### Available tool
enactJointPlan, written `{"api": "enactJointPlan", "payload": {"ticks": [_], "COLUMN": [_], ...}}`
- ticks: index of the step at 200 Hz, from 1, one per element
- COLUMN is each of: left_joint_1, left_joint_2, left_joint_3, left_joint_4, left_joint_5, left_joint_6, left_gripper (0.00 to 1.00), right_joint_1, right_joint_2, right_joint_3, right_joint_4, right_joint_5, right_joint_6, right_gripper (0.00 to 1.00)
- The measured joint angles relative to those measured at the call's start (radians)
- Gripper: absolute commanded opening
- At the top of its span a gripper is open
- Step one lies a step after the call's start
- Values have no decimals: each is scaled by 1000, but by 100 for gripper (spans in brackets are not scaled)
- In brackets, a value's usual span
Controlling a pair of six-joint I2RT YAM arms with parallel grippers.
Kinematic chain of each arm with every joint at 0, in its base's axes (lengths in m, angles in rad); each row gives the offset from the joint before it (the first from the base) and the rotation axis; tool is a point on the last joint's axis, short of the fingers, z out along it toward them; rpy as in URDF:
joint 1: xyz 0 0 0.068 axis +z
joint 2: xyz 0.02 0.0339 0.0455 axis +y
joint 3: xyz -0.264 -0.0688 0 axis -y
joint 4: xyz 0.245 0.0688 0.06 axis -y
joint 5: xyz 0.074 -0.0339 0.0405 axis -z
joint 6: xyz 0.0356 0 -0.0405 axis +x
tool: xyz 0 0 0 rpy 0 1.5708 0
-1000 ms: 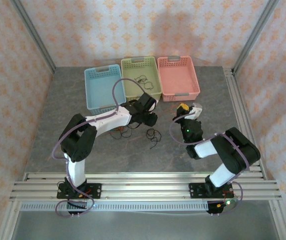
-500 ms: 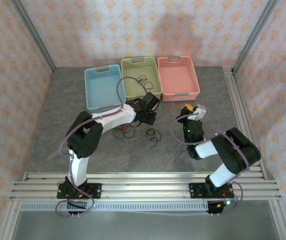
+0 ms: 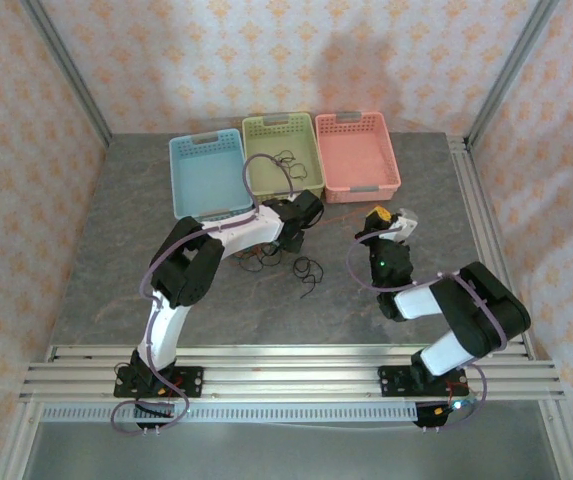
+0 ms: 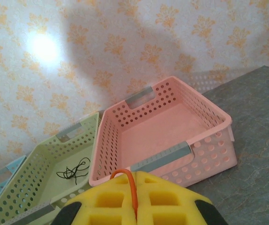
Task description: Untangle the cables
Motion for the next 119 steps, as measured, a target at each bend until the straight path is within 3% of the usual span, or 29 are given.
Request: {"api": "enactJointPlan", "payload": {"ticks": [27, 65, 88, 119], "left_joint_1": [0, 0, 0, 2], "left_joint_2": [-93, -269, -308, -269], "left_joint_3": [-108, -220, -228, -182], "left_joint_4": [74, 206, 265, 232], "left_joint_5": [50, 209, 236, 151], "left_joint_6": [5, 8, 8, 2], "left_gripper": [29, 30, 47, 60], "right_joint_1": [0, 0, 0, 0], "right_joint_2": [0, 13, 13, 14], "right_joint_3": [0, 0, 0, 0], "right_joint_4": [5, 5, 6, 5], "right_joint_5": [0, -1, -5, -6], "right_joint_6": [-2, -2, -2, -3], "right_gripper": [0, 0, 0, 0]}}
